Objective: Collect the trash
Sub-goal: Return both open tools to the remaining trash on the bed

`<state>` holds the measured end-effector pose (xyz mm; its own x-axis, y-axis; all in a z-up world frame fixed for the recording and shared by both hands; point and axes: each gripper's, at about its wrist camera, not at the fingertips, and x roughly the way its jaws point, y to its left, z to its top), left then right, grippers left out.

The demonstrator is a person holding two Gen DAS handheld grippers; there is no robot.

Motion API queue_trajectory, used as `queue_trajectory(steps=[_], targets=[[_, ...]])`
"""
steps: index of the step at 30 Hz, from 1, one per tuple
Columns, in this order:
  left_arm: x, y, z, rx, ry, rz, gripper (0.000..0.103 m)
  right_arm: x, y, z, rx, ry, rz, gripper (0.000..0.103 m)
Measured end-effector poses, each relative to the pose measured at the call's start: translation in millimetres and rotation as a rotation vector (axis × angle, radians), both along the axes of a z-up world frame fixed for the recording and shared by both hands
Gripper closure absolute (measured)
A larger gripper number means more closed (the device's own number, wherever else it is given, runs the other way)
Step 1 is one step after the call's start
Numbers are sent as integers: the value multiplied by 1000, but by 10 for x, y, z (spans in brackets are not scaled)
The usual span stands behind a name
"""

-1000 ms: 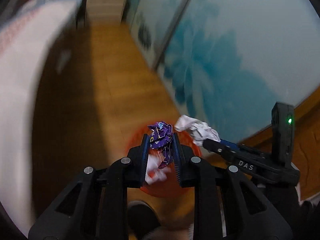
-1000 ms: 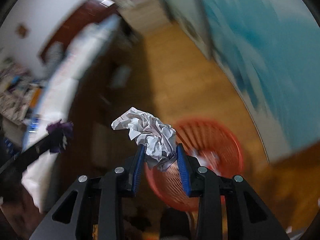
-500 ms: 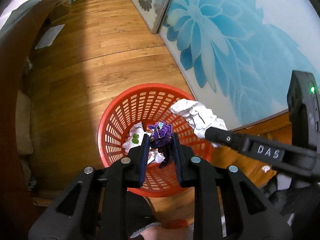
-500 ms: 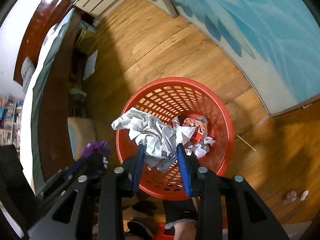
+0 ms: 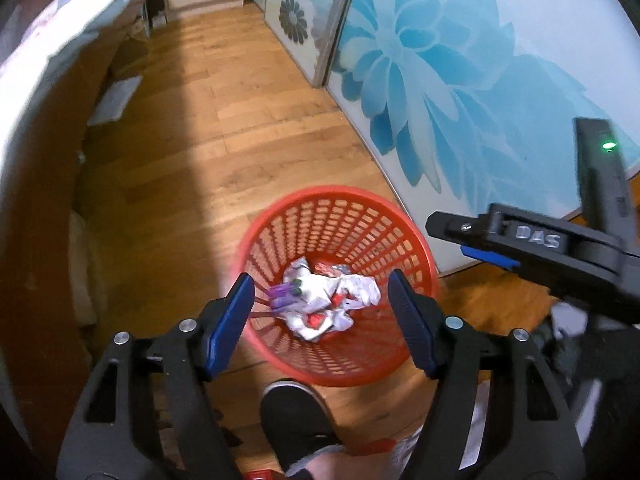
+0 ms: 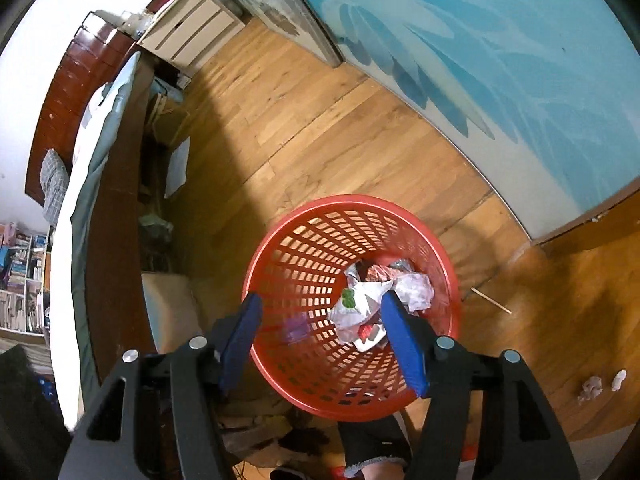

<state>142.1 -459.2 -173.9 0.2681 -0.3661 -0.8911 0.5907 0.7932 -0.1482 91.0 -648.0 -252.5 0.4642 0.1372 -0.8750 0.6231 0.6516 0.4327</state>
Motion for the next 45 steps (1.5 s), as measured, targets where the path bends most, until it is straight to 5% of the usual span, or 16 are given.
queue_trajectory(steps=[12, 18, 22, 28, 32, 35, 39, 45], targets=[[-34, 1530, 1357, -38, -244, 142, 34, 325, 708, 355, -93, -50, 201, 40], [71, 2453, 1548, -44, -321, 293, 31, 390, 1489, 760, -269, -104, 375, 41], [194, 2939, 1559, -79, -301, 384, 31, 340, 2015, 1060, -352, -154, 457, 41], [270, 3678, 1750, -161, -377, 565, 28, 436, 2684, 1556, -339, -266, 545, 40], [304, 4077, 1717, -146, -398, 640, 28, 879, 3311, 1840, -309, -318, 638, 38], [339, 4422, 1659, -215, -349, 734, 28, 1278, 3782, 1991, -329, -346, 723, 38], [338, 4557, 1605, -225, -342, 843, 28, 1929, 4698, 2237, -453, -410, 889, 38], [358, 4752, 1553, -239, -338, 881, 28, 3053, 6006, 2185, -517, -397, 1105, 38]])
